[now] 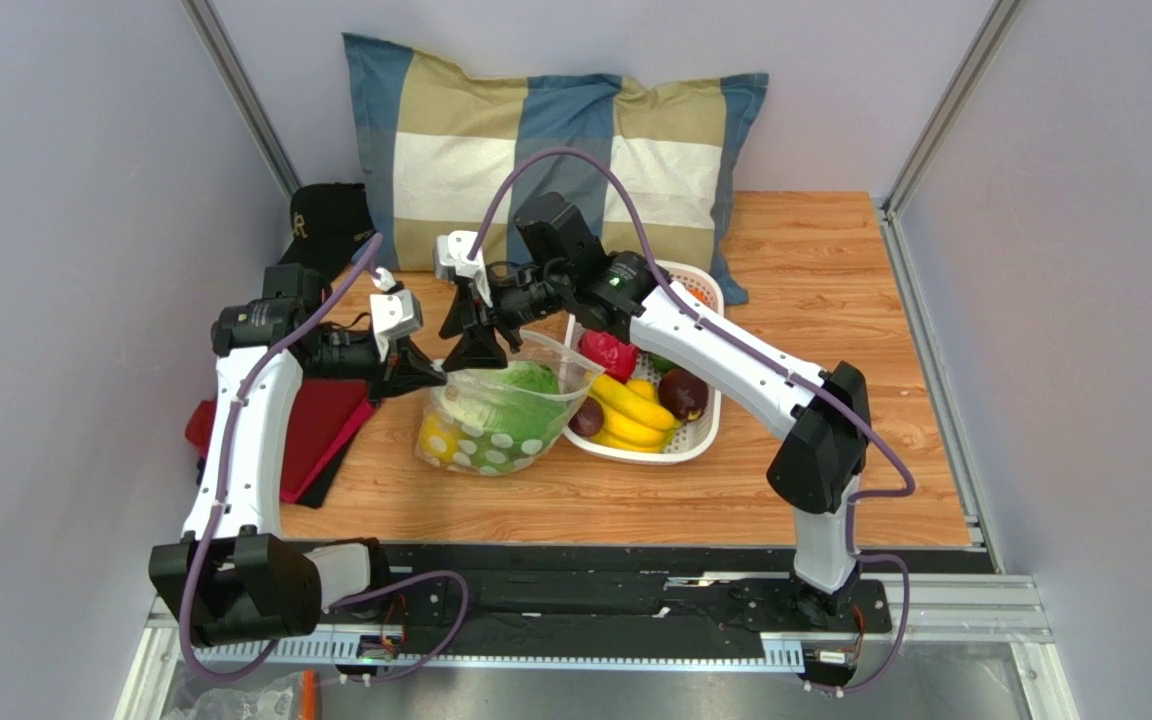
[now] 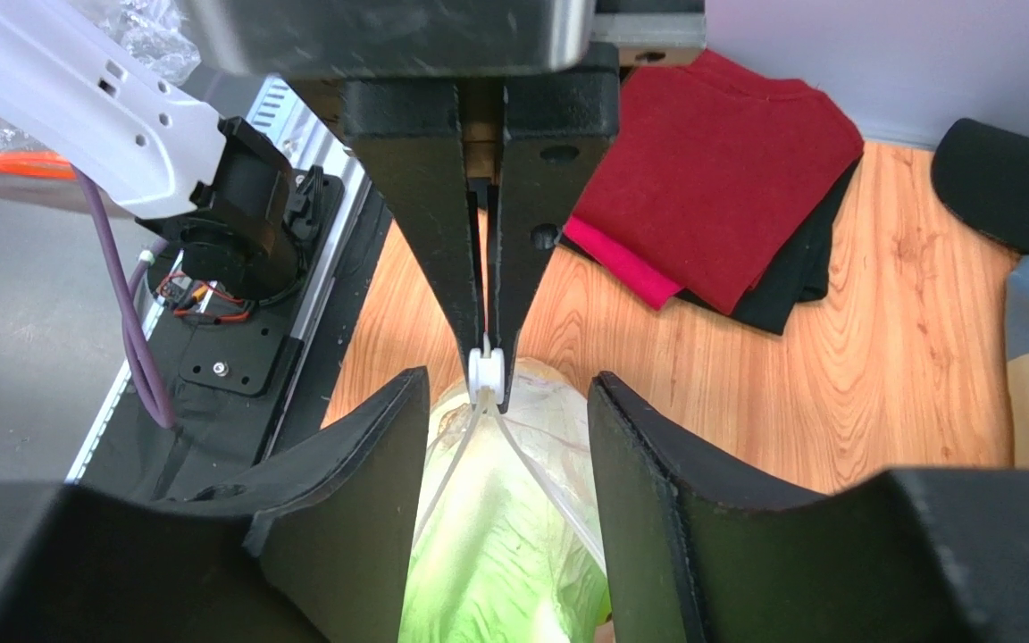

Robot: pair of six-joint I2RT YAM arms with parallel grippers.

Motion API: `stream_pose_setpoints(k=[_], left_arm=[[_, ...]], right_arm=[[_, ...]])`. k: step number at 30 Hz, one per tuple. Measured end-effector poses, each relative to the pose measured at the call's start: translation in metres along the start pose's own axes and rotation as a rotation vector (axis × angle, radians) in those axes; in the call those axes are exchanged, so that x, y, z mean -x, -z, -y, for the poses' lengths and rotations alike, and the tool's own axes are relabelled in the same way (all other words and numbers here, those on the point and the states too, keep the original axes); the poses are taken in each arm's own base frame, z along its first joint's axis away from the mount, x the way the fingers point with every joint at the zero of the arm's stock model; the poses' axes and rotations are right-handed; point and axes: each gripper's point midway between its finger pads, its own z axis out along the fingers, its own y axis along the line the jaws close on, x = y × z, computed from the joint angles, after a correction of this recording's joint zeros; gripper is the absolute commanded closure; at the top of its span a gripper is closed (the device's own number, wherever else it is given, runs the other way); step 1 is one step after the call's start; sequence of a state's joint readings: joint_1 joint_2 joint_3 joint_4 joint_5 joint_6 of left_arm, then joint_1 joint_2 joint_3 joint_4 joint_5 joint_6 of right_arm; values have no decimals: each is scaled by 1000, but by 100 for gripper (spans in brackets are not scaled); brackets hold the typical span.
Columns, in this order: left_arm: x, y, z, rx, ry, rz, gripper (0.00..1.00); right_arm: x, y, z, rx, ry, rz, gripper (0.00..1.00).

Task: Place the food in the zip-top bag and seal the zipper
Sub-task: Zip the zipper food storage bag at the center of the board.

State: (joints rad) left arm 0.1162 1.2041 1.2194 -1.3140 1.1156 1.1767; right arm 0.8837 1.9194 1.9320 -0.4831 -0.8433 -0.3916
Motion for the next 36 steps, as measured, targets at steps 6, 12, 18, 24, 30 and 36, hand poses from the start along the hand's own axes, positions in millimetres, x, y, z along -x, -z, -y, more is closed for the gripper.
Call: stream_pose_setpoints(k=[6, 12, 18, 24, 30, 36], left_arm=[[1, -1, 1, -3, -2, 0, 100], [1, -1, 0, -1, 1, -2, 100], [2, -1, -2, 9, 3, -5, 100], [0, 1, -3, 29, 12, -27, 100], [1, 4, -7, 54, 23, -27, 100], [2, 7, -12, 81, 31, -17, 100]], right_arm=[[-14, -7, 1, 10, -17, -26, 51], [-20, -12, -2, 22, -27, -38, 60], [-23, -15, -3, 20, -31, -49, 94], [-26, -15, -3, 15, -32, -62, 100], [-31, -10, 2, 6, -38, -65, 100], [-46, 7, 11, -15, -63, -83, 100]])
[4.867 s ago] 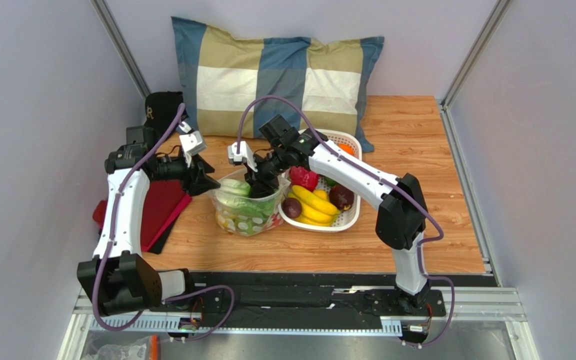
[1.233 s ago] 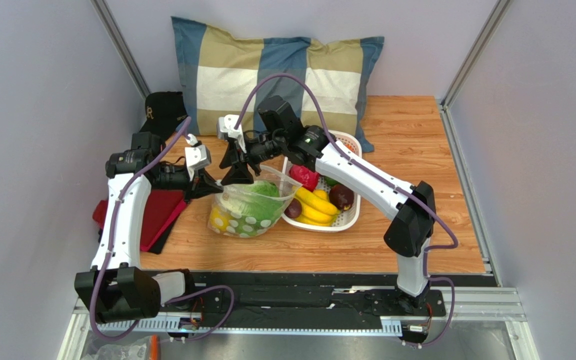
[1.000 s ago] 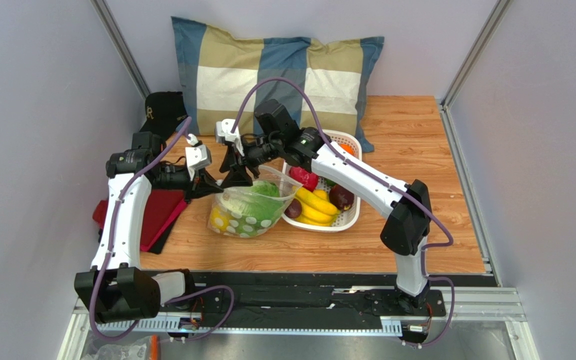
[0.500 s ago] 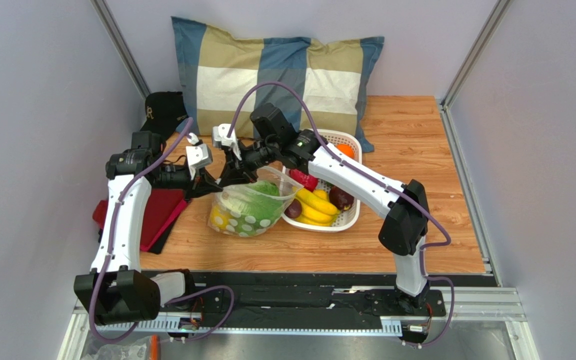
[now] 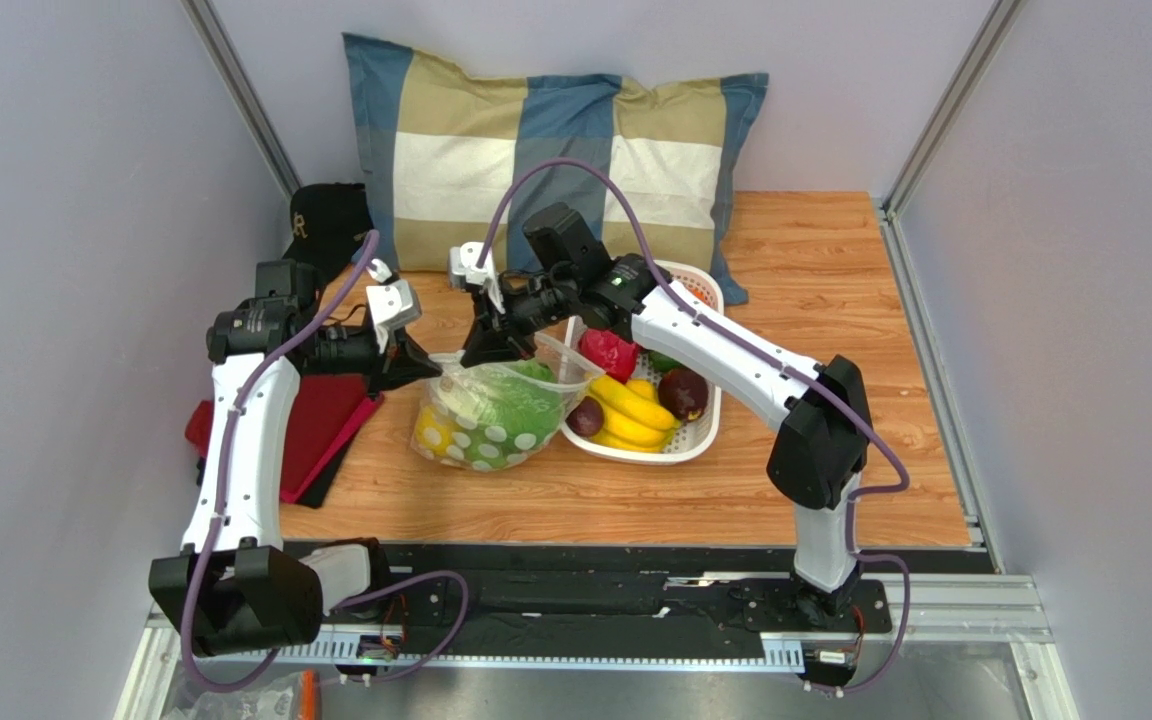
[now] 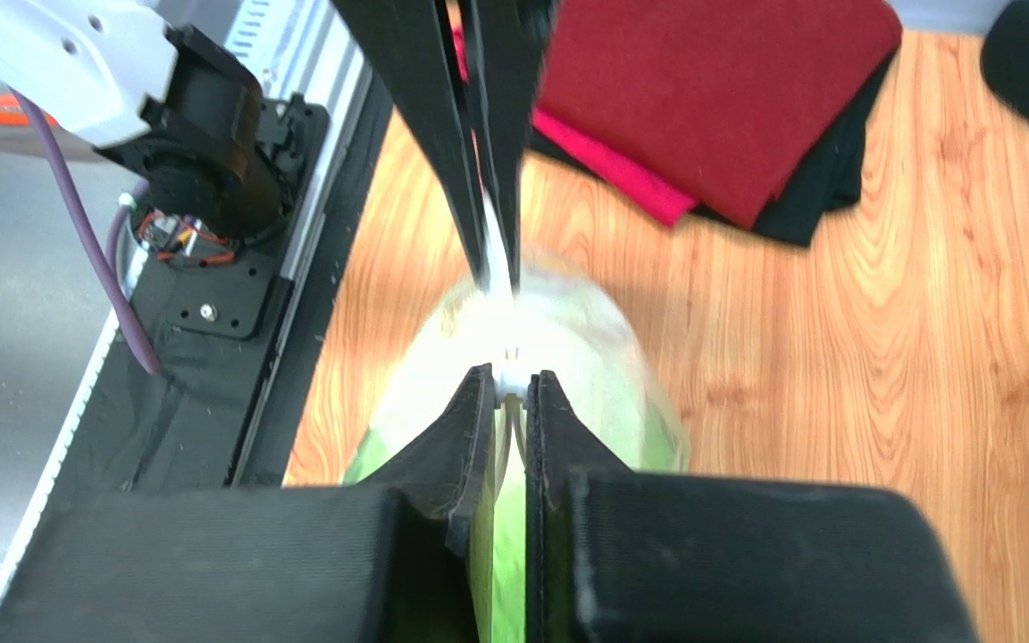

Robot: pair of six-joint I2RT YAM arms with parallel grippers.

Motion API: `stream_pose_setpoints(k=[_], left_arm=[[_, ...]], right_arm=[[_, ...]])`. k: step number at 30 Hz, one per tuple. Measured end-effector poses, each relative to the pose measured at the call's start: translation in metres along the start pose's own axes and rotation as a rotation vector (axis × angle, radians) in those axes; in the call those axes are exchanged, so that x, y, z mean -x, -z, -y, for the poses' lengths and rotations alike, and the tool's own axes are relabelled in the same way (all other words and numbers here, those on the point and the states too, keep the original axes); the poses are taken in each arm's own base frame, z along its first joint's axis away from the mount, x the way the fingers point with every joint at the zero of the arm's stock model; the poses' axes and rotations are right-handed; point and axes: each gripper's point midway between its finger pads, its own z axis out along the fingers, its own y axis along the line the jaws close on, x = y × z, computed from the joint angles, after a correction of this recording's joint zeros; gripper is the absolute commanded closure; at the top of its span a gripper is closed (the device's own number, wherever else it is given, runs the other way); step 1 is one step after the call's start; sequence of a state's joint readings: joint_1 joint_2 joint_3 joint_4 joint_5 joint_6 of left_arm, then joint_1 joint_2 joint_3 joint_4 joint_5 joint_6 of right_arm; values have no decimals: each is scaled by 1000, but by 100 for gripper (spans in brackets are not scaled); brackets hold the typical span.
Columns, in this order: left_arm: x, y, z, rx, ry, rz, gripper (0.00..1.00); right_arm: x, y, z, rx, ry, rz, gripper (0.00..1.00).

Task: Place the food in the zip-top bag and seal the zipper
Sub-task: Zip the zipper food storage bag at the center of the board.

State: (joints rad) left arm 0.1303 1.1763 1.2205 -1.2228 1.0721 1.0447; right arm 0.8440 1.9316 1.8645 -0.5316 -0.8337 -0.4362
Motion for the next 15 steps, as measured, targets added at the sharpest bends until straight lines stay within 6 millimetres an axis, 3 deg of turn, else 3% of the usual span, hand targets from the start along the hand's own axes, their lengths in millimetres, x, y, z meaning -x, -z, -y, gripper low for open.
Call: stream_pose_setpoints(k=[8, 15], left_arm=[[4, 7, -13, 67, 30, 20, 100], [11, 16, -25, 147, 36, 52, 100]], right_arm=[[-35, 24, 10, -28, -39, -67, 100], [-68, 60, 24, -85, -88, -134, 100]])
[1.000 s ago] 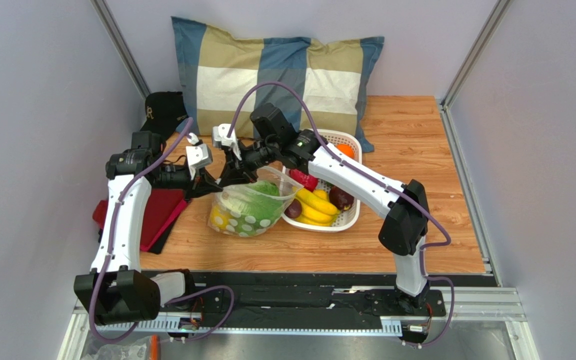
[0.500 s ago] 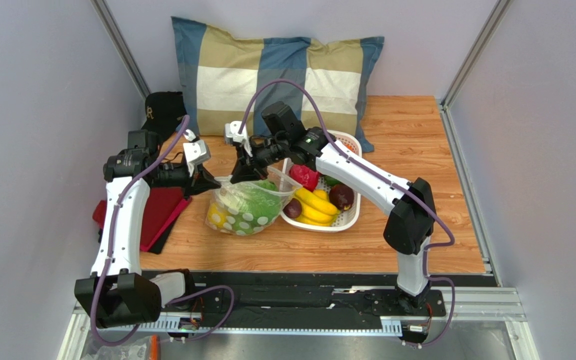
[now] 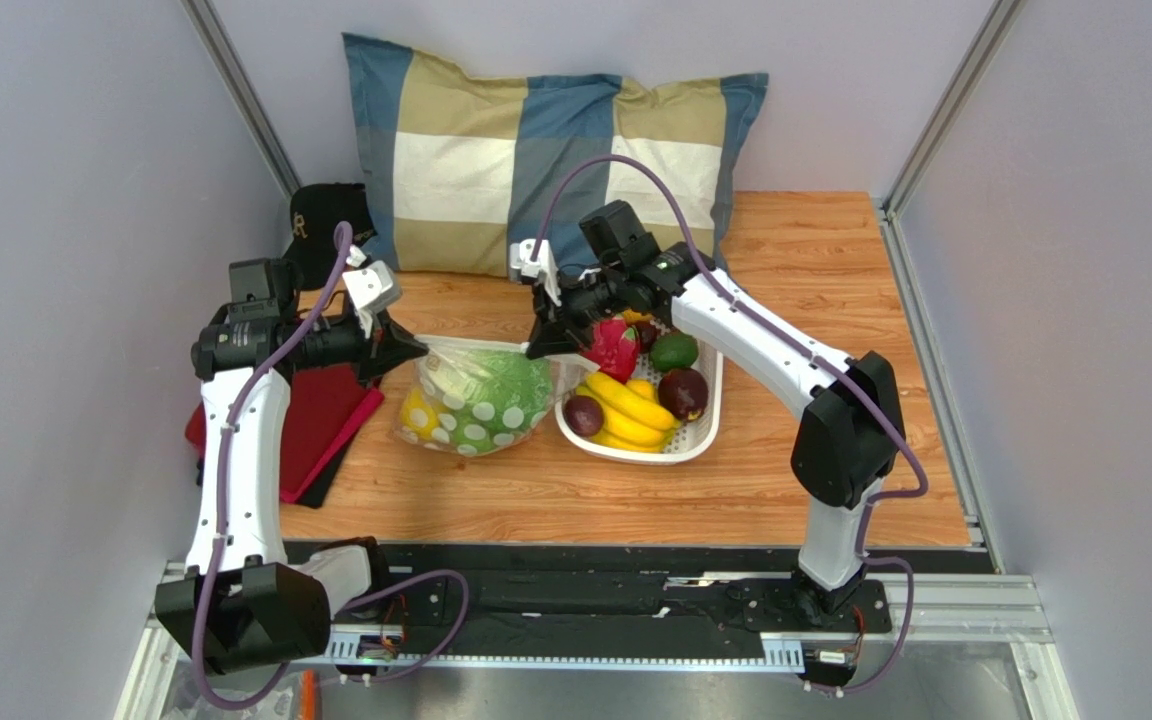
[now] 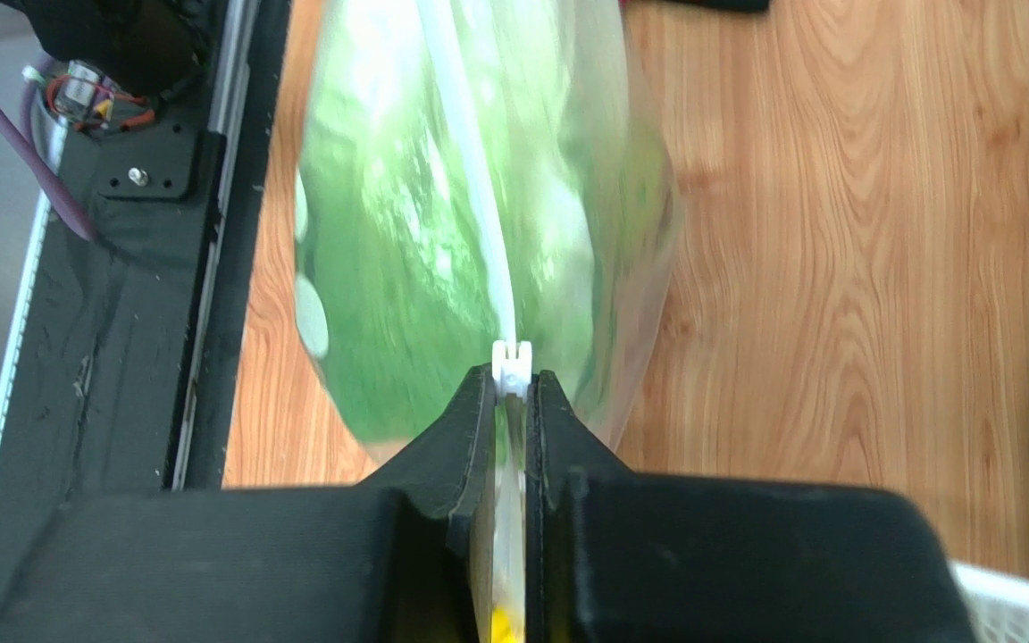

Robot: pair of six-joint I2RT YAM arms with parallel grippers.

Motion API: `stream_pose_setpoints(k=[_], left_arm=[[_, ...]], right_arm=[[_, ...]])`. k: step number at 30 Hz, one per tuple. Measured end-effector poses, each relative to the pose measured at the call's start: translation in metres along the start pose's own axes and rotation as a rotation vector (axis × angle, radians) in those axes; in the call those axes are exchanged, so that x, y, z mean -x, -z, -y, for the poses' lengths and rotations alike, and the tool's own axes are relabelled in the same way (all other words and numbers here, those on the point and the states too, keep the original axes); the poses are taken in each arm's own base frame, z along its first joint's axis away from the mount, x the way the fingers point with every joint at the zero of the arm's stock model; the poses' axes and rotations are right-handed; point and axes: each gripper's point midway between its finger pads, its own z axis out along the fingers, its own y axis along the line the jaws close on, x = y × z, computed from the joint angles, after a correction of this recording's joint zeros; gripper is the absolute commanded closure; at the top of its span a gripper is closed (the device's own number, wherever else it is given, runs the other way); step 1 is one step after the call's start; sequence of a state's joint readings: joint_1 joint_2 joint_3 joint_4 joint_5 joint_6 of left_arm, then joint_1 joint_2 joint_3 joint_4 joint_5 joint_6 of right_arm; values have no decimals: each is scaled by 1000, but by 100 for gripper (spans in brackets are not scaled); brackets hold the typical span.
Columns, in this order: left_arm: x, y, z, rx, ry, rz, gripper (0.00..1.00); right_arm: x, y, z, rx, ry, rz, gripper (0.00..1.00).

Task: Place the food in the zip-top bag and seal the zipper
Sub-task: Zip the zipper food storage bag at the center of the board, then place the zipper food storage bag at the center of the board.

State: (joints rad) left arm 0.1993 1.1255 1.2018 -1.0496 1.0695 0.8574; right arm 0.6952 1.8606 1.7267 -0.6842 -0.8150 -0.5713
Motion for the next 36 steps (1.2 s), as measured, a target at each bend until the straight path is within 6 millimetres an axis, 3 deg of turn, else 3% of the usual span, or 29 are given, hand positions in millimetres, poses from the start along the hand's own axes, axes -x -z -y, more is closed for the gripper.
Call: stream_pose_setpoints(k=[12, 18, 22, 26, 31, 36], left_arm=[[-2, 5, -31, 129, 27, -4, 100], [-9, 6, -46, 196, 38, -26, 100], [-10, 5, -50, 217, 56, -24, 100], [-9, 7, -66, 276, 53, -21, 100], [-11, 2, -104, 345, 79, -16, 100], [-24, -20, -158, 371, 181, -26, 100]], right_arm=[[-61, 41, 24, -76, -93, -128, 100], [-79, 56, 29, -100, -125, -169, 100], [-77, 59, 29, -105, -128, -166, 100], [-57, 66, 39, -142, -107, -148, 100], [-29, 73, 77, -235, -84, -119, 100], [-29, 64, 124, -319, -114, -120, 98]])
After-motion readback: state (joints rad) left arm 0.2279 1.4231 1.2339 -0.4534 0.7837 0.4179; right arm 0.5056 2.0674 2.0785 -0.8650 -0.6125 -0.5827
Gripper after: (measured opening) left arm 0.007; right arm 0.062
